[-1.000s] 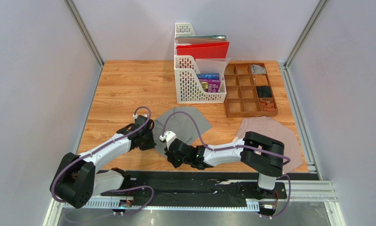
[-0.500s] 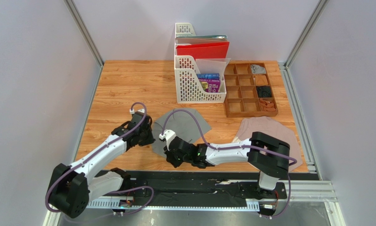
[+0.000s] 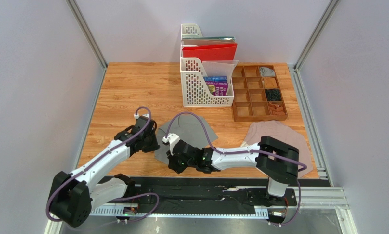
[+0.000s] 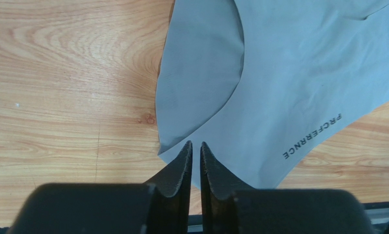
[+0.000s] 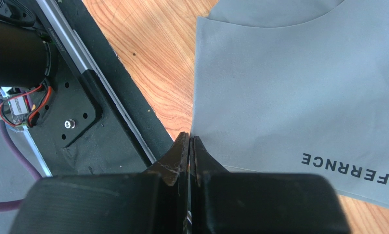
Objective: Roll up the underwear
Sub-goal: Adjust the underwear at the center of the board.
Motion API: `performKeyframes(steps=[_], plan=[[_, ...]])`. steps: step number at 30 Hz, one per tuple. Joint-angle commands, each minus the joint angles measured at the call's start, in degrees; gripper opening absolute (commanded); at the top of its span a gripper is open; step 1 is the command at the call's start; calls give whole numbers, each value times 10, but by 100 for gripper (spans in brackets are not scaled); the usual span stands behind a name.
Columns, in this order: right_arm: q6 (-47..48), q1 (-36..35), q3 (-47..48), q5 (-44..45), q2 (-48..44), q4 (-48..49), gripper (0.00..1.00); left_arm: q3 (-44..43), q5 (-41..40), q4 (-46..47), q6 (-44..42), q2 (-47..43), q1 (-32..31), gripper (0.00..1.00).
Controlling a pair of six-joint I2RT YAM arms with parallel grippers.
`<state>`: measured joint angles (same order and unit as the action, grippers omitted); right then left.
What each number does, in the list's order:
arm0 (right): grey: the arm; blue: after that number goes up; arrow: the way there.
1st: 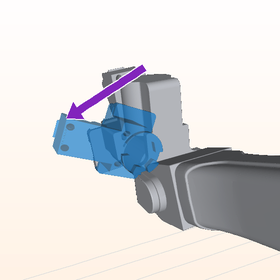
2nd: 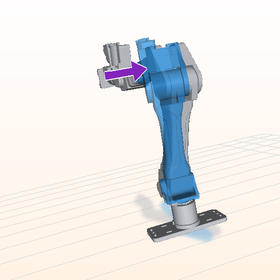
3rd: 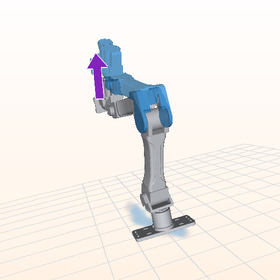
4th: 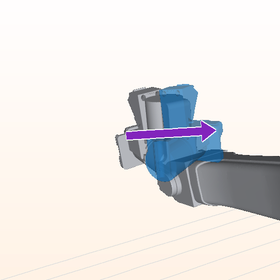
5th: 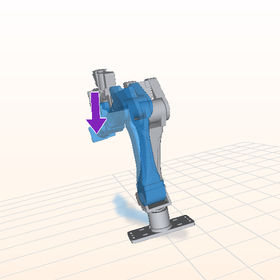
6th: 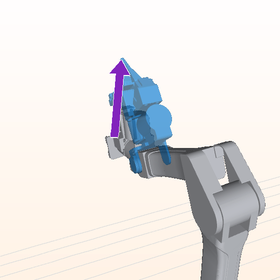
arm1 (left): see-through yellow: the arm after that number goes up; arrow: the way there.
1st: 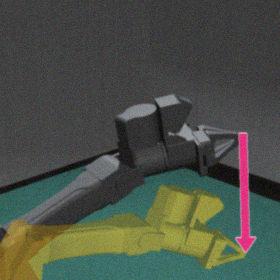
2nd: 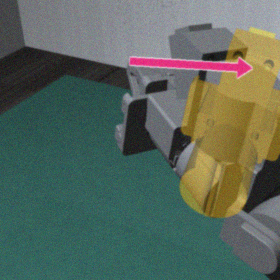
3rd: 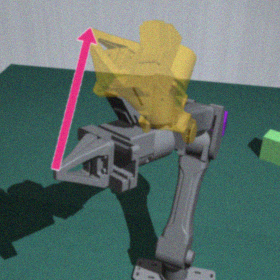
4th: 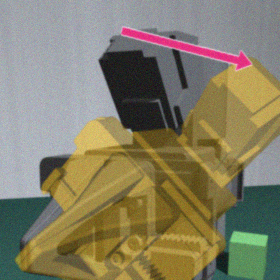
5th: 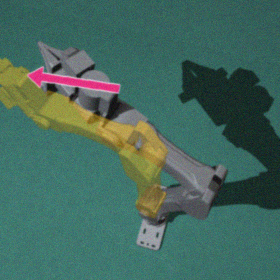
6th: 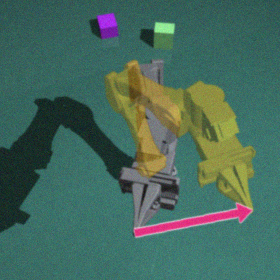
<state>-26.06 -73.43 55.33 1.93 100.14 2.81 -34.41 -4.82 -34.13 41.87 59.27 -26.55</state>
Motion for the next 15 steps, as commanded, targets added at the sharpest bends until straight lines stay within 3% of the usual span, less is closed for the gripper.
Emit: performKeyframes(steps=[1, 6, 15], plan=[[-22, -3, -7, 18, -6, 18, 0, -7, 17, 25, -4, 34, -2, 23], [-27, -3, -15, 27, -12, 23, 0, -11, 8, 13, 0, 55, -2, 36], [-29, -4, -32, 29, -14, 38, 0, 10, -5, -1, 23, 40, -2, 35]])
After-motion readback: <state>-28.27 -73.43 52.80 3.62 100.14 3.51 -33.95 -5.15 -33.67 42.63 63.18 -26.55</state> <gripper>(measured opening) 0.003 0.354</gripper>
